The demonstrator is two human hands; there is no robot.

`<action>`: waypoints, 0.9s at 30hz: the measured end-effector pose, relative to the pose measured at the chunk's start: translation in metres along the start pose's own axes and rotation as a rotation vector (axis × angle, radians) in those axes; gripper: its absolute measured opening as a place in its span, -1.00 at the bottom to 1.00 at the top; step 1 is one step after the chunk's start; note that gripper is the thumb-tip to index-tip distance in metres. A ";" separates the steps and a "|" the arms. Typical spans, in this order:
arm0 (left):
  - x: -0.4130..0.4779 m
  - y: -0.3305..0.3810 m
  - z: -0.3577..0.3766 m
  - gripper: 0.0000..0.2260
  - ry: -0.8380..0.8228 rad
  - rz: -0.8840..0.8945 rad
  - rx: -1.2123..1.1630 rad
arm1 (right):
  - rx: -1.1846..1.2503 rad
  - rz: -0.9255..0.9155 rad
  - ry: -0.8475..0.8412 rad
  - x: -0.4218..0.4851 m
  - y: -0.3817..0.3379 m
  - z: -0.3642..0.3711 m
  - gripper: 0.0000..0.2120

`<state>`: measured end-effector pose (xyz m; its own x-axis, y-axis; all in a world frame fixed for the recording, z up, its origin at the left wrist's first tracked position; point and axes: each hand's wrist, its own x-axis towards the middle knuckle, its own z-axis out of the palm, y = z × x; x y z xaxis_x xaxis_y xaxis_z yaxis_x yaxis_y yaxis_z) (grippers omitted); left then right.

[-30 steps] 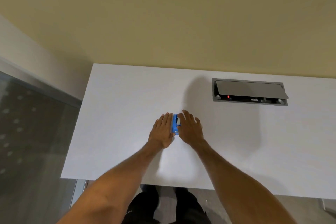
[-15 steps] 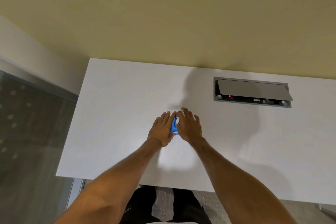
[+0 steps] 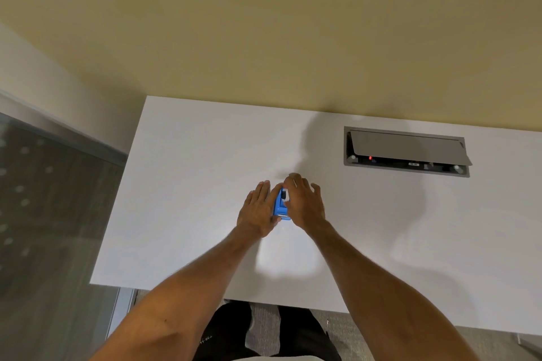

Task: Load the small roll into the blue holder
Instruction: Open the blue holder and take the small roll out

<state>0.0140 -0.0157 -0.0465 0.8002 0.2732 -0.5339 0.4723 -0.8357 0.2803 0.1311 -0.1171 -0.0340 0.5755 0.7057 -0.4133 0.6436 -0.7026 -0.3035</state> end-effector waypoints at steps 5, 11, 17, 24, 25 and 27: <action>-0.001 0.001 -0.001 -0.24 0.019 -0.001 0.021 | 0.037 -0.022 0.025 -0.003 0.002 -0.001 -0.46; -0.002 0.004 -0.002 -0.24 0.025 -0.020 0.024 | 0.055 -0.045 0.056 0.000 0.004 -0.003 -0.55; -0.001 0.001 -0.003 -0.23 0.015 -0.037 0.039 | 0.086 -0.052 0.102 0.000 0.003 -0.001 -0.62; 0.001 0.003 -0.005 -0.22 0.026 -0.055 0.038 | 0.151 -0.024 0.093 -0.002 0.004 0.001 -0.69; 0.001 0.004 -0.005 -0.23 0.025 -0.060 0.036 | 0.156 -0.023 0.090 -0.002 0.005 0.002 -0.70; 0.003 0.005 -0.004 -0.23 0.030 -0.067 0.039 | 0.165 -0.025 0.082 -0.002 0.005 0.003 -0.71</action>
<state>0.0203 -0.0171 -0.0434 0.7783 0.3426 -0.5262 0.5108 -0.8328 0.2133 0.1317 -0.1227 -0.0375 0.6043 0.7232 -0.3345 0.5705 -0.6858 -0.4520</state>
